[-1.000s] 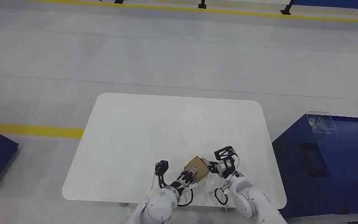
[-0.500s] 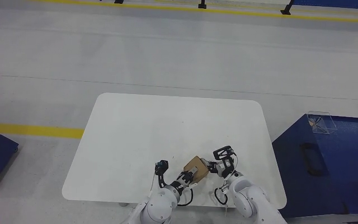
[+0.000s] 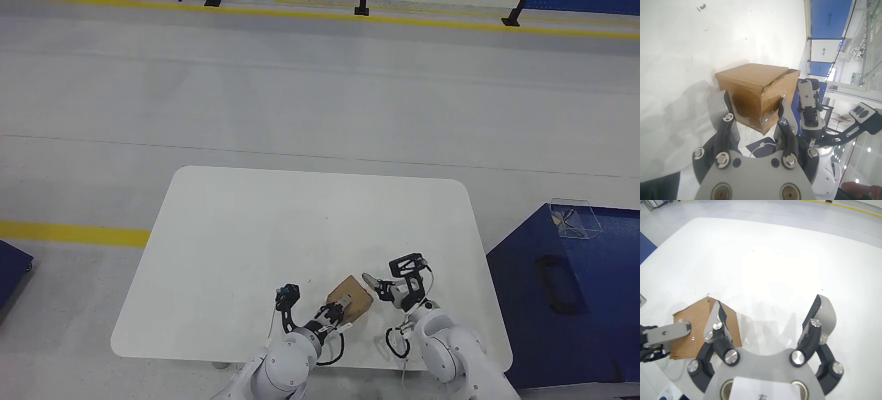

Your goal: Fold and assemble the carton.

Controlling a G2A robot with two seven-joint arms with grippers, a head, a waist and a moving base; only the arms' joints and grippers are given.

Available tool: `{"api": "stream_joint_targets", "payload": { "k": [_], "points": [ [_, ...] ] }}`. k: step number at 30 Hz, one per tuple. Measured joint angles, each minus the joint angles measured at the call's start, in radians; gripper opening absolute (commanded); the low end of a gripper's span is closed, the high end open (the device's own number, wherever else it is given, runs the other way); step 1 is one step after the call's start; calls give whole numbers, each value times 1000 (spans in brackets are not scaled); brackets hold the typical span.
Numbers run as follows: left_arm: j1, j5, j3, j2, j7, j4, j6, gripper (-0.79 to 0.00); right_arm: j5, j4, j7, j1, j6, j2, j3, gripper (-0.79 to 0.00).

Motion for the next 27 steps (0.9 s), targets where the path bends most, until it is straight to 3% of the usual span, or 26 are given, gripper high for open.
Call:
{"api": "stream_joint_targets", "payload": {
  "k": [5, 13, 15, 19, 21, 23, 27],
  "points": [
    [3, 1, 3, 0, 4, -2, -2, -339, -33, -23, -8, -27, -55, 5, -1, 0],
    [9, -1, 9, 1, 15, -9, -13, -302, -61, 34, 45, 5, -19, -1, -30, 0],
    [15, 1, 10, 1, 20, -19, -27, -246, -56, 38, 47, 9, -19, -1, -30, 0],
    [47, 57, 12, 8, 67, -70, -99, -68, -48, 35, 55, 12, -19, -1, -24, 0],
    [70, 101, 15, 13, 107, -101, -138, -74, -44, 26, 55, 10, -20, -1, -16, 0],
    [98, 163, 17, 21, 146, -136, -199, 0, -37, 14, 47, 5, -20, 1, 0, 0],
    [142, 337, 19, 36, 230, -164, -303, 0, -15, 3, 47, -3, -12, 5, 40, 0]
  ]
}}
